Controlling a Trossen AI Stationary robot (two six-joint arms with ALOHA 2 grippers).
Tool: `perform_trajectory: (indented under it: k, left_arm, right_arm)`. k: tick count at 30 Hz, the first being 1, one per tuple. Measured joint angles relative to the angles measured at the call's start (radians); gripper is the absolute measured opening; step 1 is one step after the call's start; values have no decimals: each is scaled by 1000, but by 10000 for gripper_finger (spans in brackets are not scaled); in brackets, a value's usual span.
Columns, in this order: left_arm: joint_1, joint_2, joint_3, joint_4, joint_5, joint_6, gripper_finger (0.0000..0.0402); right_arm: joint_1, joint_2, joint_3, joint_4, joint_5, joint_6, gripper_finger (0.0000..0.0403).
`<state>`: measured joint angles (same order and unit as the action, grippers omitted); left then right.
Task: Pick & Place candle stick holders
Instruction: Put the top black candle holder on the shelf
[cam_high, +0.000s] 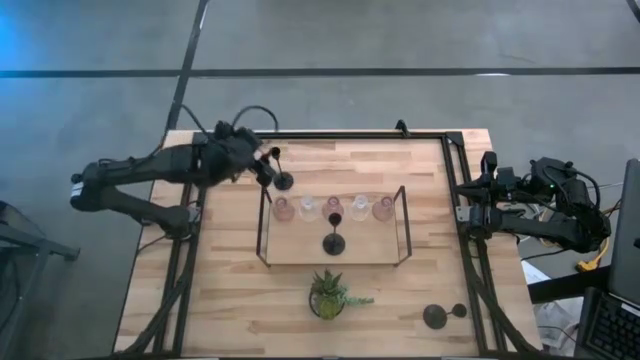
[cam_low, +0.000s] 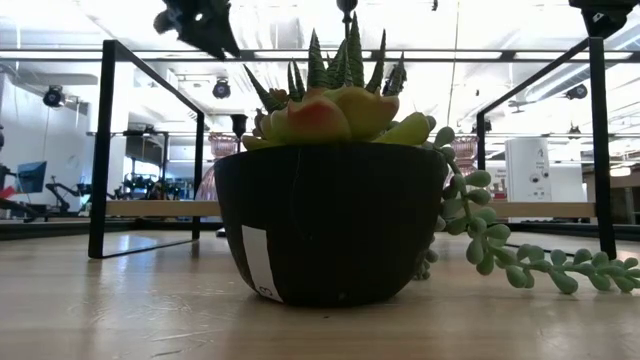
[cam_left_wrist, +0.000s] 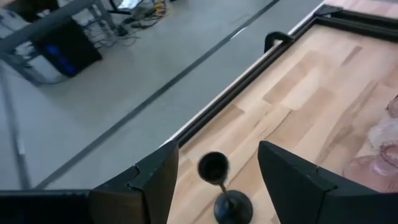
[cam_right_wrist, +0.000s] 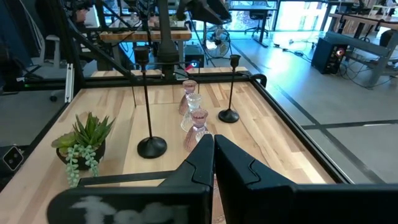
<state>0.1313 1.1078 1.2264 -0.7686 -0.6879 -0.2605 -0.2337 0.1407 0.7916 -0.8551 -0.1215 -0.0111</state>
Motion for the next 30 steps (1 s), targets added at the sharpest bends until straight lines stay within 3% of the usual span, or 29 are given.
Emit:
perform_trajectory:
  k: [3, 8, 14, 18, 30]
  left_arm:
    - [115, -60, -79, 104, 136, 76, 225]
    - [359, -116, -215, 295, 457, 145, 224]
    - [620, -110, -322, 349, 775, 128, 221]
    - [692, -111, -370, 361, 861, 128, 216]
    - [700, -111, -492, 396, 916, 299, 215]
  right_arm:
    - [0, 0, 0, 0, 0, 0, 8]
    - [0, 0, 0, 0, 0, 0, 8]
    - [0, 0, 0, 0, 0, 0, 8]
    - [0, 0, 0, 0, 0, 0, 8]
    - [0, 0, 0, 0, 0, 0, 8]
